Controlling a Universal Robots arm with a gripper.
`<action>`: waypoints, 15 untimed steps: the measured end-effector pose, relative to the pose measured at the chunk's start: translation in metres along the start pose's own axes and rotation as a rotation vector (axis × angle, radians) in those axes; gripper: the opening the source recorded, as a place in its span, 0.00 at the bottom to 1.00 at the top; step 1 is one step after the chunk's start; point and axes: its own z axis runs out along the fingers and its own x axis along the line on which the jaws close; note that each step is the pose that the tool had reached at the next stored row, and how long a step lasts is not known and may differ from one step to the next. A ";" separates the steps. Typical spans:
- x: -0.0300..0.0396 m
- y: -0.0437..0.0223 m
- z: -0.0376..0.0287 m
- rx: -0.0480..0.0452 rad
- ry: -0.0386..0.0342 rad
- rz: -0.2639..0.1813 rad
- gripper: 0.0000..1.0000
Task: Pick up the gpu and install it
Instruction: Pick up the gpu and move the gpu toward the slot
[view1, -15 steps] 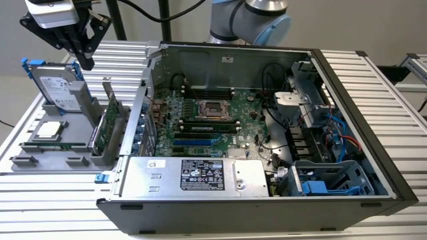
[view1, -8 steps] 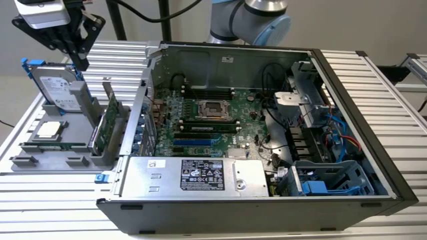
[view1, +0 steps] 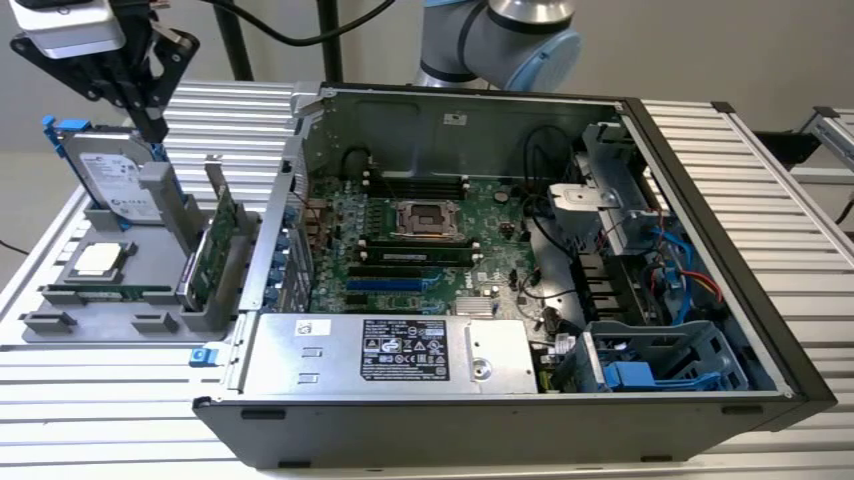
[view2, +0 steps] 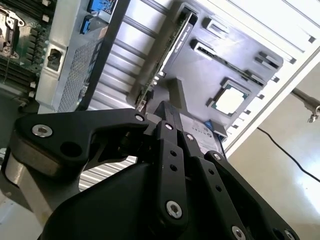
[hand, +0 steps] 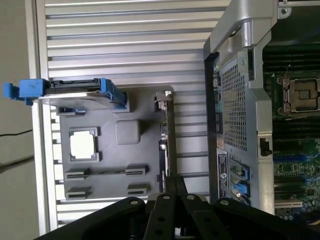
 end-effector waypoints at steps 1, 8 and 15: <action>0.0006 -0.0001 0.0000 0.0000 0.0000 0.000 0.00; 0.0026 -0.0005 -0.0001 -0.0002 0.0007 -0.013 0.00; 0.0026 -0.0005 -0.0001 -0.0003 0.0007 -0.015 0.00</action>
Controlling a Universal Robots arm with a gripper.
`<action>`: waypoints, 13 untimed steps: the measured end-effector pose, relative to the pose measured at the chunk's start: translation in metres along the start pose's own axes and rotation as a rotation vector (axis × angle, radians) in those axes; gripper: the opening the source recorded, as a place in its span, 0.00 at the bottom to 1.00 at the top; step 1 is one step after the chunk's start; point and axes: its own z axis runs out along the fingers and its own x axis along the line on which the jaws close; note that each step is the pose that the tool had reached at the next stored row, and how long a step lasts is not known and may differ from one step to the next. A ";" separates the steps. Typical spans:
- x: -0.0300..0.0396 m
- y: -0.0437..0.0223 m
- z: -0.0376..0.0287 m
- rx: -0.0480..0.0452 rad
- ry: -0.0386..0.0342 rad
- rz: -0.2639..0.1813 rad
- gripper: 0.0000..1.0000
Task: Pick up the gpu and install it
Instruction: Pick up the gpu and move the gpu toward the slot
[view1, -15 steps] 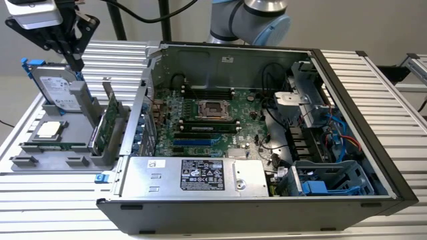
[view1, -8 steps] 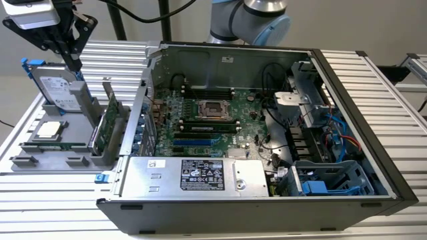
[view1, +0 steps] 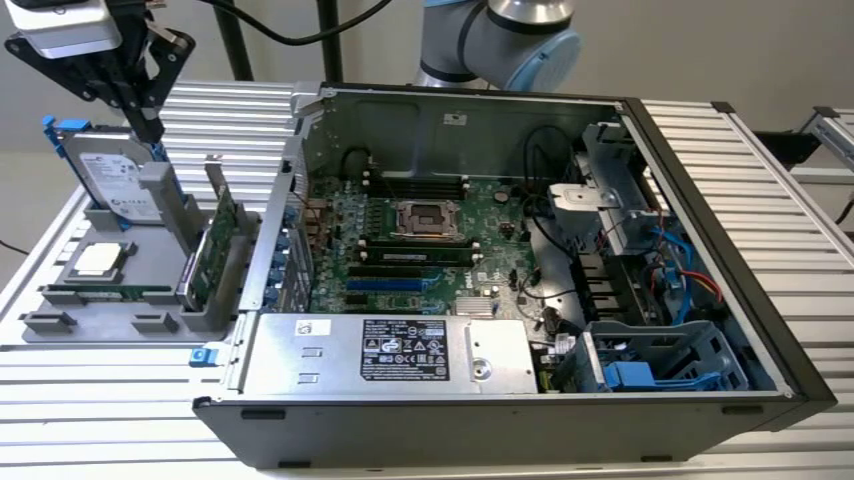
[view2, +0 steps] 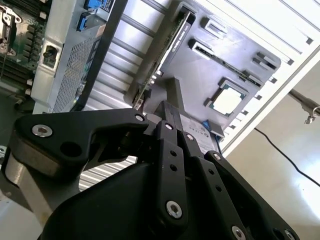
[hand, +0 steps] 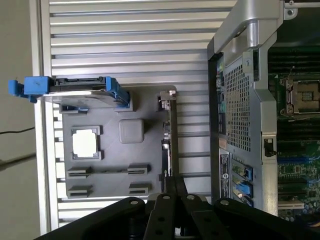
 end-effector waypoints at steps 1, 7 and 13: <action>0.0000 0.0000 0.0000 0.0000 0.0001 0.000 0.00; 0.0000 0.0000 0.0000 0.0000 0.0001 -0.002 1.00; 0.0000 0.0000 0.0005 0.0004 0.0008 -0.016 1.00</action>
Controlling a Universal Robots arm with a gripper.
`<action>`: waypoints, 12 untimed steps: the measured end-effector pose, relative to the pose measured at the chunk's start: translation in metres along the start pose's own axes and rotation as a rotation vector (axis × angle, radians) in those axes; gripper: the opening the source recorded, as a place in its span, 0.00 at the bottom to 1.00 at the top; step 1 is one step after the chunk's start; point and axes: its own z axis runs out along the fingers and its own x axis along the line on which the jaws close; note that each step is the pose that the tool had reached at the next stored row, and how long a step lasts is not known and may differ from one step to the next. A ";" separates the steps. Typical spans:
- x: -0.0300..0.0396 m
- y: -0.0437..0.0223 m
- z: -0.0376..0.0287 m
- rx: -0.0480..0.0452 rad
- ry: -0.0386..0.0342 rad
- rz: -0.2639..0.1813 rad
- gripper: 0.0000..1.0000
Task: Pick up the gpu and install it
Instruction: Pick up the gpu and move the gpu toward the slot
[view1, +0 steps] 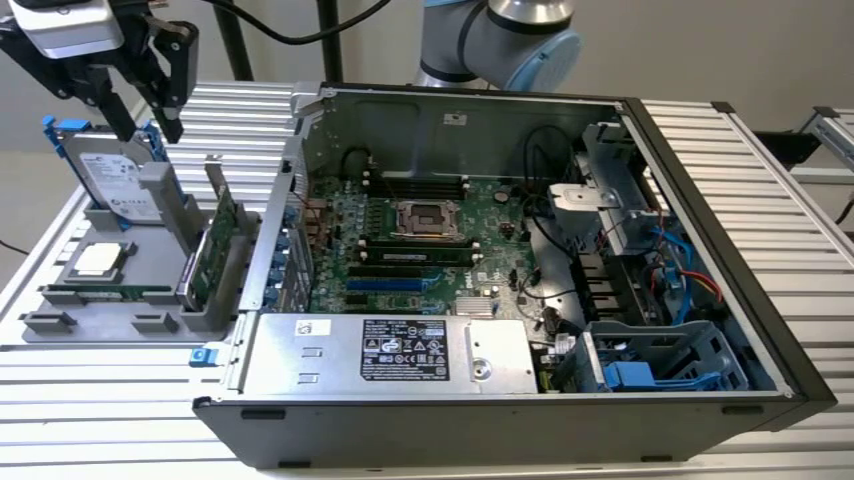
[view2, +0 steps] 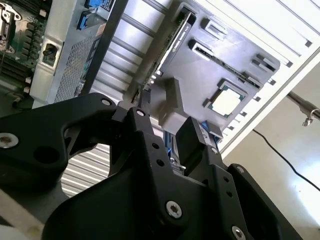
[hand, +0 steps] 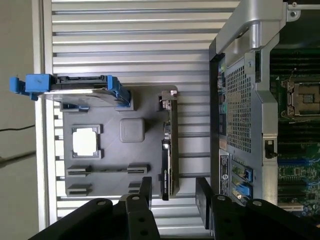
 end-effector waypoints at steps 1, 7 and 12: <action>0.0000 0.0000 0.0002 0.0001 0.0001 0.000 1.00; 0.0000 -0.0001 0.0021 0.0000 -0.0001 0.000 1.00; -0.0004 -0.0002 0.0046 0.0000 -0.0001 0.000 1.00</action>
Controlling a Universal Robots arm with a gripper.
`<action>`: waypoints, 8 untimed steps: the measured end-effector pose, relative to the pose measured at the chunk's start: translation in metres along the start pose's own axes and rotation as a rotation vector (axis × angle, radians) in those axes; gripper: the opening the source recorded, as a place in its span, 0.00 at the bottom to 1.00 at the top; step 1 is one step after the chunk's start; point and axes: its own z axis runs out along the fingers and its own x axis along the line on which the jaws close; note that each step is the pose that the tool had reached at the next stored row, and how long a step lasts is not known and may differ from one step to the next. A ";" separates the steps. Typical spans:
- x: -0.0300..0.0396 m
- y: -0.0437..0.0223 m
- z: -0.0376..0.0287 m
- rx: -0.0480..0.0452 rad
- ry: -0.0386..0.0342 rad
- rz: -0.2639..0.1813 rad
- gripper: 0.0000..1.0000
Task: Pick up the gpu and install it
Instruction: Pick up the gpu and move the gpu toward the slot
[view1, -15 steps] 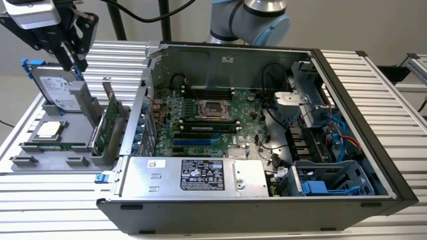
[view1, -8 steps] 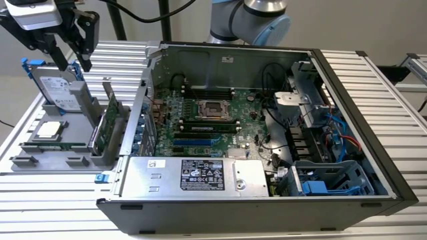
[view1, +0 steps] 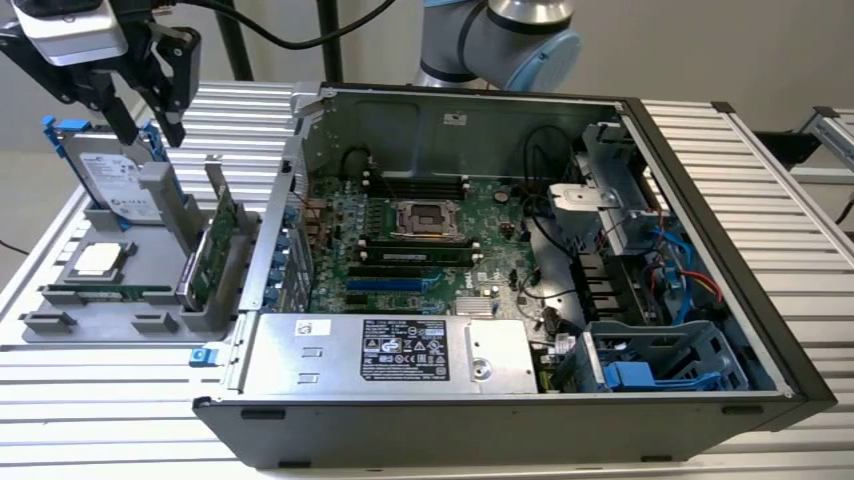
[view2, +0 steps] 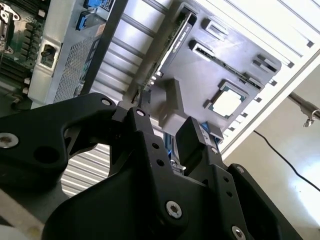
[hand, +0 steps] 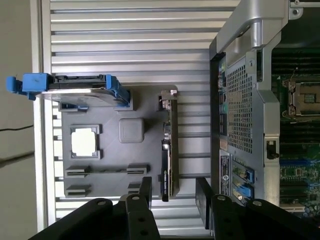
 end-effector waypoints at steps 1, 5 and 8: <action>-0.0001 0.0000 0.0004 0.0001 0.0001 0.000 1.00; -0.0002 -0.0001 0.0018 0.0001 0.0001 0.000 1.00; -0.0002 -0.0001 0.0021 0.0002 0.0002 0.000 1.00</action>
